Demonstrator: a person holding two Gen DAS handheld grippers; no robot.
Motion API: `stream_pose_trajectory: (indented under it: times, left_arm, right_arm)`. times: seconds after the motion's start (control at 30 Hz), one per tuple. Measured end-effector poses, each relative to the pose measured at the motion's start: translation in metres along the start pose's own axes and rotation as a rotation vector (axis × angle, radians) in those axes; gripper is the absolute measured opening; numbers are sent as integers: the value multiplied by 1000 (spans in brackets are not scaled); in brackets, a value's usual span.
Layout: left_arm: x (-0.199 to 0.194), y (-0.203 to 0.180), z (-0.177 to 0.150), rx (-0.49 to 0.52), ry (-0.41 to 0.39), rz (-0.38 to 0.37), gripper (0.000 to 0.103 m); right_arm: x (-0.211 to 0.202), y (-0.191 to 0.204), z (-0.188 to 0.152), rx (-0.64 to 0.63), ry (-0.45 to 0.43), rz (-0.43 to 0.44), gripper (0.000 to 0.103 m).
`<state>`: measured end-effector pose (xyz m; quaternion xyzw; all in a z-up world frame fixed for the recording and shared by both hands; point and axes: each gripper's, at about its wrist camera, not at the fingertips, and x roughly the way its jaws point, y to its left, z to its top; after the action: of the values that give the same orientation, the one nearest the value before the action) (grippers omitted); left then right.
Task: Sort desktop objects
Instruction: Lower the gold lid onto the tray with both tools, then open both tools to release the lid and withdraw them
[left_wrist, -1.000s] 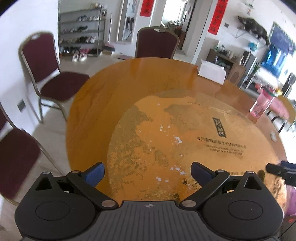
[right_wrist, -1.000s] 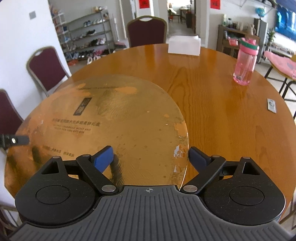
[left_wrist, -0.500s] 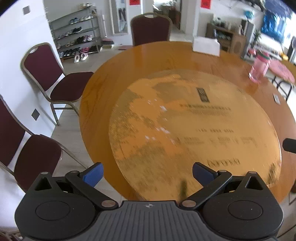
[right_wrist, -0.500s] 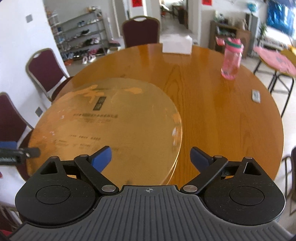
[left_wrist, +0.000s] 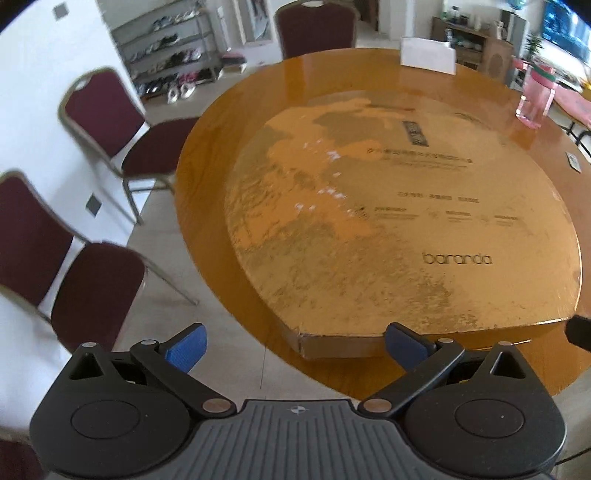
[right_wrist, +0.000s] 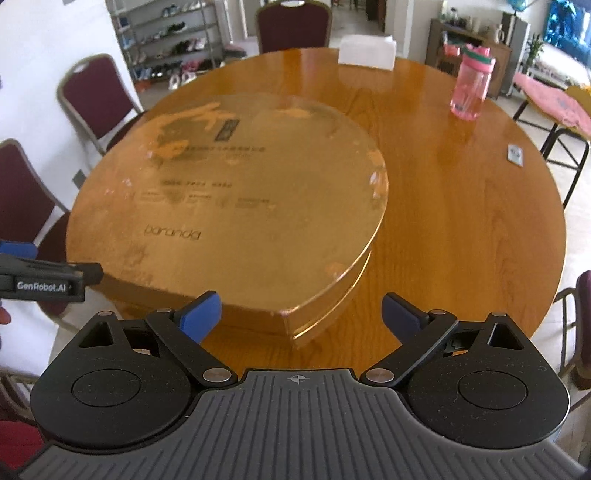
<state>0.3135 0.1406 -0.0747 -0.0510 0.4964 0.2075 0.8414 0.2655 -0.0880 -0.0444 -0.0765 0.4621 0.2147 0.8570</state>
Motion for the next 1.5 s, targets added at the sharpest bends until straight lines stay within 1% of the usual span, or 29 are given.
stream_pose_trajectory:
  times: [0.23,0.33,0.43,0.5,0.57,0.67,0.83,0.97,1.1,1.23,1.5]
  left_arm:
    - [2,2,-4,-7,28,48,102]
    - [-7,0,-5,11,10,38,102]
    - [-23,-9,-4,62,-33,33,102]
    - [-33,-15,-2,88,-55,25,103]
    - [-41,-20,0,111,-68,12,103]
    - [-52,-29,0,145,-85,-5,103]
    - [-66,-41,-4,186,-123,-33,103]
    - [-71,-48,-6,214,-118,-48,103]
    - [-79,-53,-8,232,-132,-57,103]
    - [-84,-56,-11,242,-137,-51,103]
    - [-85,-63,-18,253,-122,-40,103]
  right_arm:
    - [3,-3,1,9,-3,13,97]
    - [7,-1,3,2,17,-24,96]
    - [0,4,3,-24,16,1,96]
    - [-10,10,4,-63,8,11,96]
    - [-19,17,5,-100,-10,3,97]
    - [-32,22,5,-118,-38,-5,97]
    - [-48,22,3,-102,-70,-9,97]
    - [-52,17,0,-78,-78,-8,97]
    - [-56,13,-3,-52,-84,-2,97]
    - [-58,11,-6,-33,-93,3,97]
    - [-60,9,-14,-19,-93,-9,97]
